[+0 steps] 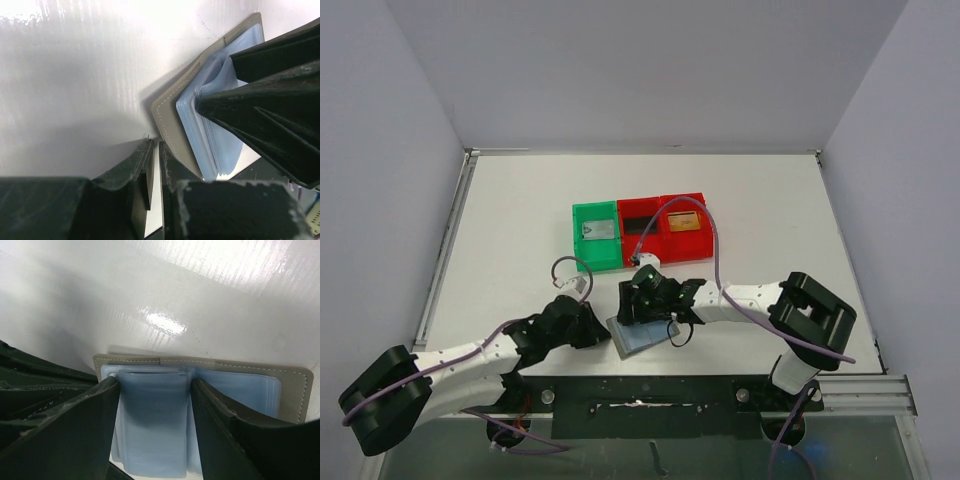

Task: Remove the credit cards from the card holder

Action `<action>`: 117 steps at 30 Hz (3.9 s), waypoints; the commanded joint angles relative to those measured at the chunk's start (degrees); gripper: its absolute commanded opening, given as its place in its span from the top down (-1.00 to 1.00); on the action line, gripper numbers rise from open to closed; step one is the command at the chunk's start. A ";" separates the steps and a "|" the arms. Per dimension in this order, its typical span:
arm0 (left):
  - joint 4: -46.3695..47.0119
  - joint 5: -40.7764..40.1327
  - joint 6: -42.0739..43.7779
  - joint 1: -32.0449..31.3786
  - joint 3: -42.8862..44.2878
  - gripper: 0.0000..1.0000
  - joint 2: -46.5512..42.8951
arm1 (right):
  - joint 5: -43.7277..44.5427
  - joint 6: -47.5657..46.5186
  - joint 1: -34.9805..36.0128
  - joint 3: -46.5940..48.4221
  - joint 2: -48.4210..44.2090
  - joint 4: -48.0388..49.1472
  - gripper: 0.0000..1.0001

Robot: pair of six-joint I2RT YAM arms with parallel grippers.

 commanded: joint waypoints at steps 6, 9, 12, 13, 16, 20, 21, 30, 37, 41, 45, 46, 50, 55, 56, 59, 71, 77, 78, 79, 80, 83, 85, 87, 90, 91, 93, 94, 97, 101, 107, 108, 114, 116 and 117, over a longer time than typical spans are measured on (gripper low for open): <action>-2.18 1.30 4.41 2.15 6.82 0.80 0.99 | -6.31 4.53 -1.97 -8.29 -3.13 9.71 0.03; -5.31 1.20 5.38 2.81 8.11 0.77 0.34 | -6.18 8.20 -3.78 -11.70 -5.05 13.14 0.03; -8.91 0.77 5.90 2.90 9.79 0.71 -1.45 | -3.80 12.08 -4.75 -13.96 -6.22 13.32 -0.10; -9.82 0.70 5.98 2.94 10.22 0.70 -2.29 | -3.32 12.32 -4.77 -14.16 -6.41 13.32 -0.09; -12.80 0.07 6.38 2.98 11.84 0.66 -4.94 | -2.19 12.81 -4.66 -14.90 -7.48 13.69 -0.03; -15.78 0.47 6.95 3.07 14.64 0.57 -7.03 | 0.00 14.65 -4.64 -15.11 -8.51 12.44 0.29; -15.93 0.74 6.99 3.07 15.22 0.54 -7.34 | 0.60 15.25 -4.52 -15.17 -8.67 12.18 0.33; 0.18 15.08 5.37 2.90 14.40 0.30 -1.64 | 4.47 22.02 -3.65 -20.82 -12.09 21.41 0.49; 15.58 20.08 2.45 2.08 11.77 0.26 9.84 | 6.11 27.05 -3.16 -24.77 -12.42 27.99 0.47; 15.45 17.82 1.93 1.80 9.99 0.23 13.29 | 6.15 27.84 -3.09 -26.06 -12.63 29.68 0.45; 16.73 16.47 1.23 1.71 7.35 0.11 14.53 | 5.66 27.65 -3.06 -27.49 -13.37 32.24 0.43; 17.15 16.41 1.18 1.67 6.82 0.10 14.99 | 5.61 27.60 -3.16 -27.72 -13.60 32.59 0.42; 19.07 17.98 1.30 1.62 6.77 0.04 18.45 | 5.04 26.67 -3.49 -28.64 -15.40 34.03 0.37; 23.50 18.80 0.42 1.25 6.35 0.04 22.10 | 3.64 25.43 -4.35 -29.18 -17.01 33.11 0.32; 24.49 19.64 0.20 1.23 6.39 0.03 22.63 | 3.44 25.15 -4.53 -29.17 -17.26 32.52 0.32; 27.85 21.37 -0.75 1.23 6.37 0.03 23.47 | 2.86 23.78 -4.77 -29.14 -18.79 31.50 0.25; 31.43 24.24 -1.49 -0.95 12.33 0.04 25.57 | 11.65 16.00 -7.71 -20.58 -33.07 4.72 -0.07; 32.36 22.71 -1.76 -2.98 14.28 0.07 30.27 | 14.15 15.89 -9.92 -20.64 -41.21 0.40 -0.04; 32.31 22.91 -1.89 -3.25 14.67 0.08 31.47 | 13.86 16.12 -9.98 -21.10 -42.05 0.64 -0.02; 32.63 23.11 -1.90 -3.57 14.87 0.08 32.75 | 13.35 16.33 -9.93 -21.82 -42.71 1.36 -0.01; 33.07 23.24 -1.90 -3.89 15.07 0.09 33.94 | 12.66 16.57 -9.93 -22.65 -43.15 2.54 0.02; 33.44 23.08 -2.58 -4.38 14.94 0.17 37.45 | 9.57 16.83 -9.95 -25.19 -42.83 6.76 0.13; 35.09 22.27 -4.37 -4.72 13.50 0.22 37.45 | 8.28 16.39 -9.90 -25.20 -41.33 7.98 0.22; 37.72 21.11 -5.57 -5.41 10.98 0.22 35.54 | 6.26 14.89 -9.71 -24.46 -38.54 9.62 0.24; 34.50 20.03 -4.41 -5.55 10.74 0.22 31.46 | 3.27 12.93 -9.42 -22.07 -33.28 11.00 0.29; 32.28 19.46 -3.70 -5.61 11.05 0.21 29.62 | 2.92 12.62 -9.21 -20.92 -31.26 10.87 0.30; 26.94 17.90 -1.81 -5.68 11.85 0.21 25.75 | 2.31 12.17 -8.75 -18.82 -27.55 11.05 0.31; 23.95 16.76 -0.87 -5.78 12.10 0.20 23.51 | 2.08 12.18 -8.57 -18.08 -25.79 11.51 0.31; 14.55 12.72 1.22 -5.96 12.45 0.20 16.49 | 0.54 11.40 -7.88 -15.93 -21.12 12.90 0.30; 4.73 7.52 2.37 -5.98 11.75 0.18 5.64 | 0.32 9.83 -6.54 -11.95 -16.02 10.36 0.28; -10.25 -3.20 2.21 -4.78 11.17 0.13 -6.40 | 3.48 8.55 -4.23 -5.87 -10.35 2.63 0.25; -12.04 -4.44 1.93 -4.42 11.18 0.13 -7.69 | 3.94 8.25 -3.76 -5.09 -9.70 2.19 0.22; -17.87 -8.59 -0.02 -3.54 10.60 0.05 -13.78 | 7.24 7.18 -0.30 -0.18 -6.39 -1.74 0.00; -18.91 -9.53 -0.37 -3.44 10.32 0.02 -15.53 | 8.93 7.41 0.81 1.34 -5.41 -3.82 -0.03; -19.41 -10.22 -0.67 -3.36 10.18 0.01 -16.33 | 9.61 7.63 1.34 1.93 -5.05 -4.61 -0.05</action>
